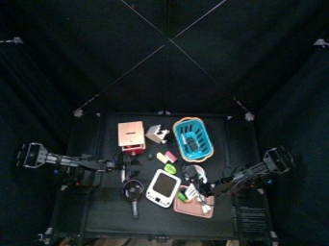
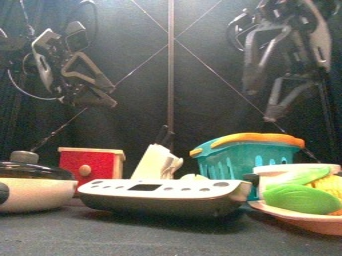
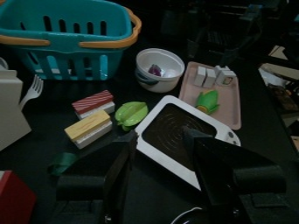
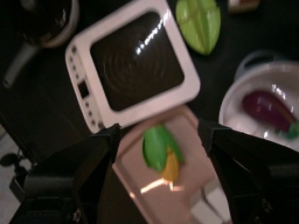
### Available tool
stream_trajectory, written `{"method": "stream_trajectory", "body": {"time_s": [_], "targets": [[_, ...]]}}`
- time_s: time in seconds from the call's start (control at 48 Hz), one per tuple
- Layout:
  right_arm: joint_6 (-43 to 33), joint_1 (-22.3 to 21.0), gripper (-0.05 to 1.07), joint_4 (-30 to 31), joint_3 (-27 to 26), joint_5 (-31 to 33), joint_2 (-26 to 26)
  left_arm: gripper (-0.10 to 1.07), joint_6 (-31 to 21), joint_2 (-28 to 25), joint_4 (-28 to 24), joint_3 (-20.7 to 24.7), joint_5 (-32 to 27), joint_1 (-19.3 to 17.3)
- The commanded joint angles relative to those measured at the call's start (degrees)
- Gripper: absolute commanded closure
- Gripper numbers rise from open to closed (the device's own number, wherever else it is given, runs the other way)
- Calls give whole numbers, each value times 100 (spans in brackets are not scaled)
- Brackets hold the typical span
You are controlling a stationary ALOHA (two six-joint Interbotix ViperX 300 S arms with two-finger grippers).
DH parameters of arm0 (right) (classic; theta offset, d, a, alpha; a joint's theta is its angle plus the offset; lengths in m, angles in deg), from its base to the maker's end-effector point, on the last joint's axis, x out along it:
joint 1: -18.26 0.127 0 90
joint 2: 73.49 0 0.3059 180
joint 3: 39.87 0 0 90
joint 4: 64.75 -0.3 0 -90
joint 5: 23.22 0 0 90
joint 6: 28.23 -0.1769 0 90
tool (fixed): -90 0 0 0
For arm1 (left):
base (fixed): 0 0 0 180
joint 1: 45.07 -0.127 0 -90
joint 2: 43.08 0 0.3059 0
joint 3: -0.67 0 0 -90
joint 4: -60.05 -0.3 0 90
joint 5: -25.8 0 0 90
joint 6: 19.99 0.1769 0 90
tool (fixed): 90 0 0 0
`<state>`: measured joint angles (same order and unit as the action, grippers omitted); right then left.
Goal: Grab white sushi half
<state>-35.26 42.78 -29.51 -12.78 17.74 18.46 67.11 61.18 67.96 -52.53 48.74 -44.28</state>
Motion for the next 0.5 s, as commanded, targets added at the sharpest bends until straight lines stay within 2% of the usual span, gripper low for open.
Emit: {"method": "stream_trajectory", "body": {"time_s": [0.0,0.208,0.479], "targets": [[-9,422,3,-642,-246,396,-44,14,0,-220,-18,229,114,97],[-18,1116,3,-1661,-773,1494,-431,14,-35,-809,9,554,158,141],[-53,1591,3,-2197,-1767,3138,-1230,14,-44,-1538,18,967,158,158]]}}
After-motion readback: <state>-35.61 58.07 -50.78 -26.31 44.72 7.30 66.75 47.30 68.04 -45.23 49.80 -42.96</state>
